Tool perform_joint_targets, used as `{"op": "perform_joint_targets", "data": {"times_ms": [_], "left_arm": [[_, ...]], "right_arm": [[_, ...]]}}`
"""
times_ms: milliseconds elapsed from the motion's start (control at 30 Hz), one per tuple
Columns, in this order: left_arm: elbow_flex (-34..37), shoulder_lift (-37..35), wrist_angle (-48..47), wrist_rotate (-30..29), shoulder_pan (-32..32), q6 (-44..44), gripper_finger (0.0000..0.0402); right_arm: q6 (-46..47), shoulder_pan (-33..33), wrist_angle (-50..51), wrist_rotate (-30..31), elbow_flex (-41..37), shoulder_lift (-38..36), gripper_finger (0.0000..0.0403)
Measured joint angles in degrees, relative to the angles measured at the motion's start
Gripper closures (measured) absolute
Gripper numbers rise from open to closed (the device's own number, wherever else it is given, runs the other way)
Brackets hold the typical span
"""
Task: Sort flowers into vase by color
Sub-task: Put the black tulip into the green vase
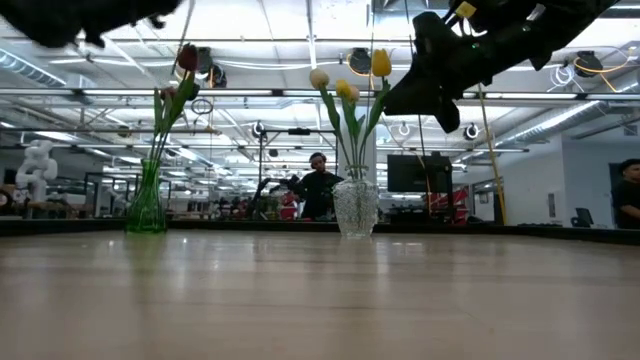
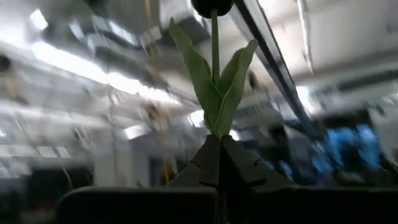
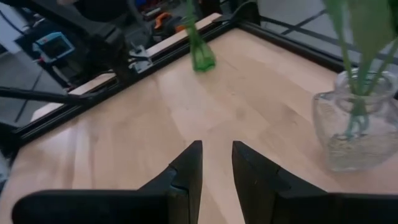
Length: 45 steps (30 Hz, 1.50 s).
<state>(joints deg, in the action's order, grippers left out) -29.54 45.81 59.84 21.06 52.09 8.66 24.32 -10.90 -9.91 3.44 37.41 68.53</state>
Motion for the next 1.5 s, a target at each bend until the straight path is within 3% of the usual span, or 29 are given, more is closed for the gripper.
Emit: {"op": "perform_joint_targets", "data": {"times_ms": [167,300,400,500,900,1067,1267,1500], "left_arm": [[-16.6,2.0,-35.2,1.5,-6.8,-5.3,0.0398],[-24.6,4.4,-44.4,-0.9,-13.2,-15.9,0.0399],[-27.7,5.8,-43.7,-5.1,-17.5,-23.9,0.0399],[-30.2,7.4,-43.8,-7.2,-20.8,-24.5,0.0400],[-34.3,20.2,-43.8,-12.7,-36.4,-8.0,0.0400],[-31.7,29.3,-32.5,-15.9,-42.6,-4.8,0.0401],[-31.2,37.2,-16.6,-17.3,-44.3,-0.3,0.0401],[-31.2,41.7,-9.5,-17.3,-44.3,1.6,0.0401]], "right_arm": [[0.3,0.0,0.0,1.6,0.0,0.0,0.0323],[0.3,0.0,0.0,1.4,0.0,0.0,0.0323],[-0.9,0.0,0.0,1.4,0.0,0.0,0.0323],[-1.5,0.0,0.0,1.3,0.0,0.0,0.0323],[-5.1,0.0,-10.5,0.7,0.0,-2.1,0.0323],[-8.5,0.0,-12.6,0.7,0.0,-8.9,0.0323],[-7.0,0.0,-12.6,0.8,0.0,-18.7,0.0320],[-5.8,0.2,-13.3,0.7,0.0,-19.7,0.0265]]}}
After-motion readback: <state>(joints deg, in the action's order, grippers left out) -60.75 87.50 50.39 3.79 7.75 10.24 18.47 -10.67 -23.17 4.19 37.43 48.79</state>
